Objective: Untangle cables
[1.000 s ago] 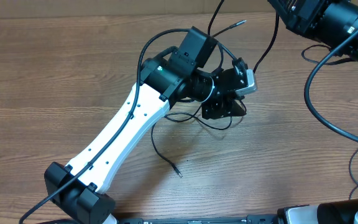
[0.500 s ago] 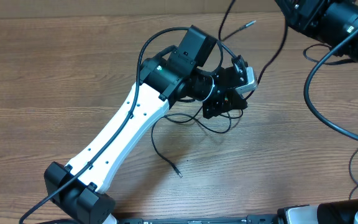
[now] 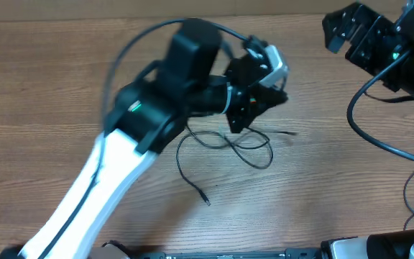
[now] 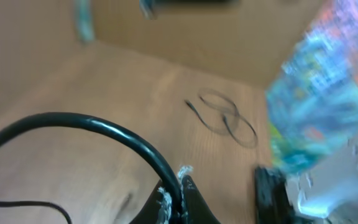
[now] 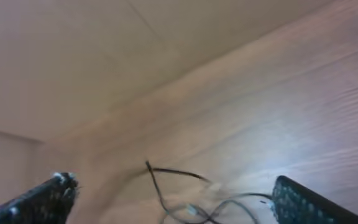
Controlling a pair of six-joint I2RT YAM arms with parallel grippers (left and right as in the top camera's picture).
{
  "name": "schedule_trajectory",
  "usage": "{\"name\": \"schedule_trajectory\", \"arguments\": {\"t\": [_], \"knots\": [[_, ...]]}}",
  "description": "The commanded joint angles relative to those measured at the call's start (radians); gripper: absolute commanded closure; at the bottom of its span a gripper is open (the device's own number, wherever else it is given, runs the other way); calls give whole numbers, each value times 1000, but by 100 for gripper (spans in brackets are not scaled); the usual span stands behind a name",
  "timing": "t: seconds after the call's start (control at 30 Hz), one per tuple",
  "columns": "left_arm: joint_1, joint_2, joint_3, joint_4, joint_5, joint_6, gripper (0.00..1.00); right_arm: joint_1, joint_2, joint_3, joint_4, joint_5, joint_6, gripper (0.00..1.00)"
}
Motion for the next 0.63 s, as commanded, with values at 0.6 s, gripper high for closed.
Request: {"name": "schedule_trajectory", "arguments": {"t": [0.6], "knots": [[65,-242,14,53,-415,-338,96,-3,23,18,-48,-647,-761,0]]}}
